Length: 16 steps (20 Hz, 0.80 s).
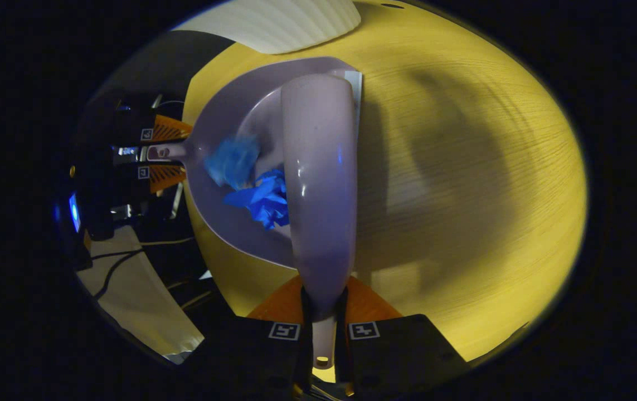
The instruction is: Pick up the small broom and dustpan from the desktop, sweep the trash into the dustpan with the broom, and then empty the trash into the garbage bin.
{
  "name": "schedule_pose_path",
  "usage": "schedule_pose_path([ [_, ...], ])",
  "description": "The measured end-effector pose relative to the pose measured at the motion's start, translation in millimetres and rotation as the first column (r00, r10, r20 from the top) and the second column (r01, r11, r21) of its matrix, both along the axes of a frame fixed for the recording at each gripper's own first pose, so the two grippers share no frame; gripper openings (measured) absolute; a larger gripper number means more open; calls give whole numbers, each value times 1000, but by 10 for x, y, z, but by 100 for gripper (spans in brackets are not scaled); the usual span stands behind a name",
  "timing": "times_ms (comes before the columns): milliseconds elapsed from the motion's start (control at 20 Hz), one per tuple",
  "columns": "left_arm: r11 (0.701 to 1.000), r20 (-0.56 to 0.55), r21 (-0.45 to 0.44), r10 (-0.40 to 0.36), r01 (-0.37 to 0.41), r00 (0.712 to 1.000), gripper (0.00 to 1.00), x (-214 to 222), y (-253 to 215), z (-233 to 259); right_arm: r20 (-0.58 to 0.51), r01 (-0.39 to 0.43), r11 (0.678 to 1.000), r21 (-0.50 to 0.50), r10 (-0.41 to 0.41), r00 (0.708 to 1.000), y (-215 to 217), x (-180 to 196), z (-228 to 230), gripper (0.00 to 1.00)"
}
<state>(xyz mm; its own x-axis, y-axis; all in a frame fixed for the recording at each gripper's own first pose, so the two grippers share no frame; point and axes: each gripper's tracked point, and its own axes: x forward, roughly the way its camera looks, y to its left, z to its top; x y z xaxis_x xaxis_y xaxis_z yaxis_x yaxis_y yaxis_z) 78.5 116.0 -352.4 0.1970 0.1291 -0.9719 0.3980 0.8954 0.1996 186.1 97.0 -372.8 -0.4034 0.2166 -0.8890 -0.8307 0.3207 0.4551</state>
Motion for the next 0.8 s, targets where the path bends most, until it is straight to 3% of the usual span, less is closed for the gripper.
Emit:
schedule_pose_path([
  [350, 999, 84, -29, 30, -27, 996, 21, 0, -26, -53, 18, 248, 953, 172, -254, 967, 19, 193, 231, 17],
  [450, 999, 123, -41, 26, -21, 992, 23, 7, -45, -21, 21, 338, 911, 238, -353, 935, 7, 223, 259, 17],
  [550, 998, 162, -56, 23, -14, 987, 21, 63, -41, -56, 2, 430, 847, 312, -453, 891, 40, 192, 281, 17],
  [800, 998, 273, -66, 13, 5, 962, 21, 148, -12, -28, 11, 539, 714, 446, -607, 795, -95, 76, 114, 17],
])
